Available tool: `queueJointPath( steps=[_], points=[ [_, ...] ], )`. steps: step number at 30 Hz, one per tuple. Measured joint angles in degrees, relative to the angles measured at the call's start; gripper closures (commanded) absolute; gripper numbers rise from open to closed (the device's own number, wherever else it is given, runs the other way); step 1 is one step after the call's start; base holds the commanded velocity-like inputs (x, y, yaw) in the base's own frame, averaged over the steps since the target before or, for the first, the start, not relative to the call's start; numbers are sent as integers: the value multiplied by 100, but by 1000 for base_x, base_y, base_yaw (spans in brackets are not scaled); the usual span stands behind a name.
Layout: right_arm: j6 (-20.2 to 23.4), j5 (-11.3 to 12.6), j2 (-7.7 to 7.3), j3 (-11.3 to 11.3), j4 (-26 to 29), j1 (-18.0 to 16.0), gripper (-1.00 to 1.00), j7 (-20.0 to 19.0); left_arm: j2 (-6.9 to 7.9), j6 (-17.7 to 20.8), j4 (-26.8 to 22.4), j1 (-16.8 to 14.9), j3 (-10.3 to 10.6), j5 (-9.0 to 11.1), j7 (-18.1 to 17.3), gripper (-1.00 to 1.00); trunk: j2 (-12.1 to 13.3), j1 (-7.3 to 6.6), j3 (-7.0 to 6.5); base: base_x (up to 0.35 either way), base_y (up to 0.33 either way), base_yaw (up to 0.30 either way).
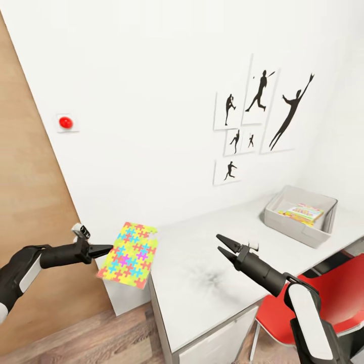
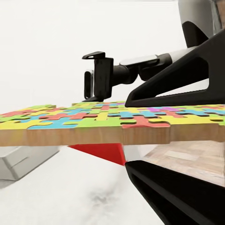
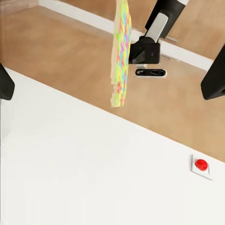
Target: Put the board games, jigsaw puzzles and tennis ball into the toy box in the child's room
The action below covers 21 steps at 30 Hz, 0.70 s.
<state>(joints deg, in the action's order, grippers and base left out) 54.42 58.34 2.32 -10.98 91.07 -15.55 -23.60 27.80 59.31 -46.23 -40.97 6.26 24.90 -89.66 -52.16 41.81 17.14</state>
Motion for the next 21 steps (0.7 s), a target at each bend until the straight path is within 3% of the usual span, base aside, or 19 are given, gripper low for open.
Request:
queueJointPath(
  steps=[21],
  points=[
    [-1, -6, -2, -21, -2, 16, -100, -1, -5, 3, -2, -2, -1, 1, 0, 100, 843, -462, -398, 0, 0, -278]
  ],
)
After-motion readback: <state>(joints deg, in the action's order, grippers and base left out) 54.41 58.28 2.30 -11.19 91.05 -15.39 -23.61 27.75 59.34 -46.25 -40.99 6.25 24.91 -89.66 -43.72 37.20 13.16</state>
